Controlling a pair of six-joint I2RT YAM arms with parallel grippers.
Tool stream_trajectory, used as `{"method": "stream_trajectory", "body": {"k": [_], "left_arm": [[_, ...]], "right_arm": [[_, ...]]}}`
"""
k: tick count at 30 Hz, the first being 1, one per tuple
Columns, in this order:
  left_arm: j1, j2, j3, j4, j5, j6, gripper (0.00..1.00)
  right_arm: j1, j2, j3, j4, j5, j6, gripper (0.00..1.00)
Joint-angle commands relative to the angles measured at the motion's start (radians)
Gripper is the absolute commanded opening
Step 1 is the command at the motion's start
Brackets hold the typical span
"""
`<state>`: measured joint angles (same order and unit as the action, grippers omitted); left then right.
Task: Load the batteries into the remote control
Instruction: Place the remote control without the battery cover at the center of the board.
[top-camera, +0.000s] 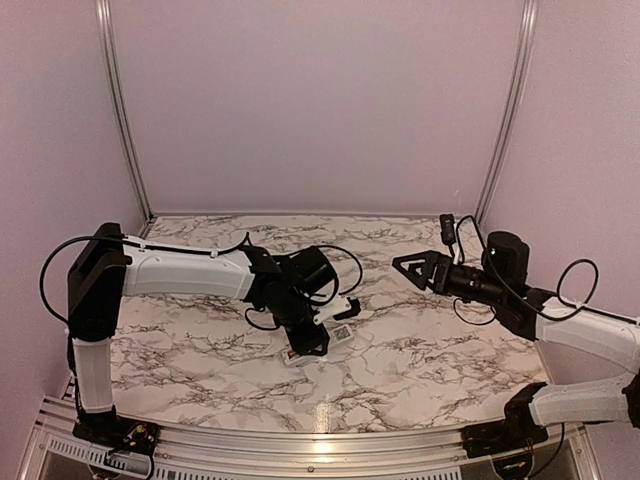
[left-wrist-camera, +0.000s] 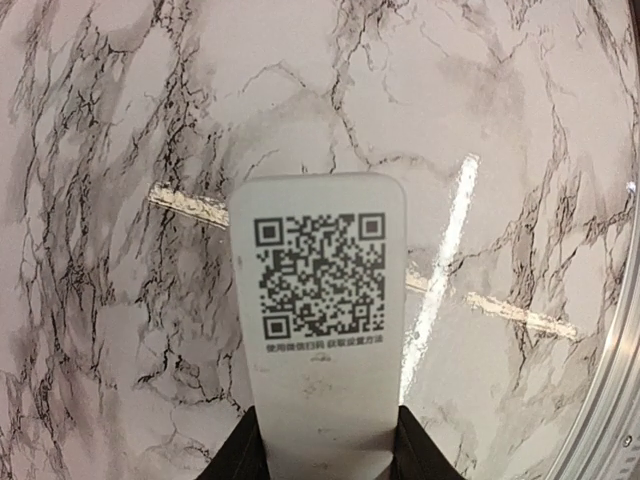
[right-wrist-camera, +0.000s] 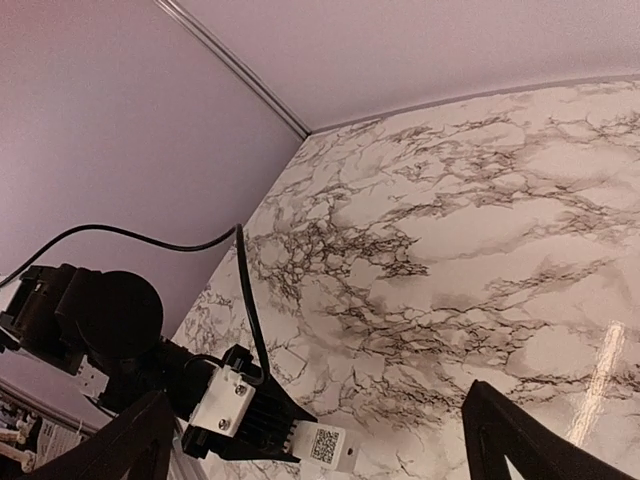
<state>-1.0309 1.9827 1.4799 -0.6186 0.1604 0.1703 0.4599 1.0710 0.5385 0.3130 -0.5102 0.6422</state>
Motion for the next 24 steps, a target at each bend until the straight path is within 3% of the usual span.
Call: {"method": "stream_trajectory", "body": {"k": [1, 10, 13, 19, 24], "left_arm": [[-0.017, 0.076, 0.086, -0.158, 0.026, 0.147, 0.3], [-0.051, 0.213, 0.224, -0.253, -0.023, 0.213, 0.33], [-0.054, 0.221, 0.23, -0.258, -0.028, 0.22, 0.44], [-0.052, 0.18, 0.212, -0.246, -0.04, 0.218, 0.73], [-0.017, 0.019, 0.066, -0.145, -0.083, 0.233, 0.81]], "right_arm": [[-0.01, -0.068, -0.009, -0.113, 0.13, -0.065, 0.99], [-0.013, -0.13, -0.033, -0.072, 0.141, -0.075, 0.99], [-0.012, -0.128, -0.037, -0.063, 0.135, -0.082, 0.99], [-0.011, -0.123, -0.044, -0.026, 0.118, -0.089, 0.99], [-0.012, -0.11, -0.036, -0.024, 0.094, -0.112, 0.99]]}}
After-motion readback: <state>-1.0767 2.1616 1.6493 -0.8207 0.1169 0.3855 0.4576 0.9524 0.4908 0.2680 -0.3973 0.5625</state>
